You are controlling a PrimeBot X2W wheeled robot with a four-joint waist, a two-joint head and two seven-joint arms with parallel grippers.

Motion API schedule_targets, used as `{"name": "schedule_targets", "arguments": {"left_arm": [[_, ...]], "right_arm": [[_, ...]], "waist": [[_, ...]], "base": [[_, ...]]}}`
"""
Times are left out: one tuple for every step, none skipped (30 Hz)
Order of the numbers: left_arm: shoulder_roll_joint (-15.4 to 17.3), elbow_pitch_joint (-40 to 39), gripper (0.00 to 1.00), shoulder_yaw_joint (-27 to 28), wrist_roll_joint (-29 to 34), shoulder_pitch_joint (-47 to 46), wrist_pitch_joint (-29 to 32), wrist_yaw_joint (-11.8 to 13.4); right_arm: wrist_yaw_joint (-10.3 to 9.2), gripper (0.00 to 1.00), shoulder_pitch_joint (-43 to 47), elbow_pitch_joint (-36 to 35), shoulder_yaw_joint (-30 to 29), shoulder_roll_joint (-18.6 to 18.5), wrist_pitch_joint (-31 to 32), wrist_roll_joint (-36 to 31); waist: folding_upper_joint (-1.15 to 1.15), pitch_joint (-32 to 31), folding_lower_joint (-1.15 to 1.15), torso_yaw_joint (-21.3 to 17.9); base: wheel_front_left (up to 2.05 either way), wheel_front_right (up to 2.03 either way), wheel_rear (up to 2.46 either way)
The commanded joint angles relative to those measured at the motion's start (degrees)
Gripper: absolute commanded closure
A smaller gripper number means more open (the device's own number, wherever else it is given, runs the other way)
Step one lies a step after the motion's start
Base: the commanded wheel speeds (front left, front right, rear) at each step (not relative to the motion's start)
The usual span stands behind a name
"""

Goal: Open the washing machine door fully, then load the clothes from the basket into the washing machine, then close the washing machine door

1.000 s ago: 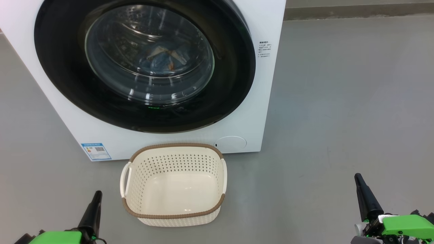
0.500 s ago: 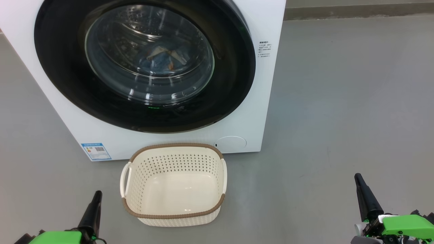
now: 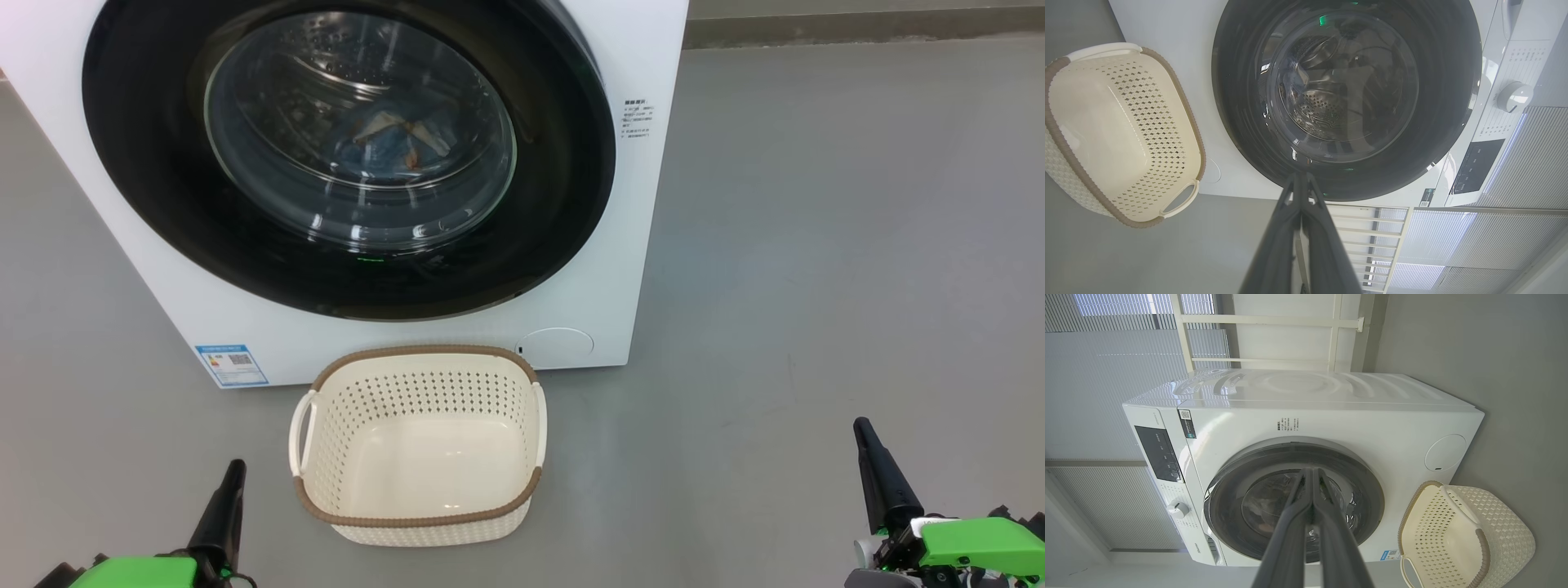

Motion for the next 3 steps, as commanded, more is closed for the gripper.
{"name": "schedule_targets", "arguments": {"left_arm": [[0.8,-1.1,1.0,2.0,0.0,-2.4,0.4,-0.6],[0.8,-1.1,1.0,2.0,0.0,-2.4,0.4,-0.6],[0.8,-1.1,1.0,2.0,0.0,-2.4,0.4,-0.6]], "right_arm": [[0.1,1.0,-2.3,-1.4,1.3,-0.2,0.4,0.3],[0.1,1.0,-2.3,-1.4,1.3,-0.2,0.4,0.3],[0.1,1.0,-2.3,-1.4,1.3,-0.2,0.4,0.3]], "waist": [[0.0,0.0,0.0,0.0],[0.0,0.0,0.0,0.0],[0.0,0.0,0.0,0.0]], "base": [[0.0,0.0,0.0],[0.0,0.0,0.0],[0.0,0.0,0.0]]}}
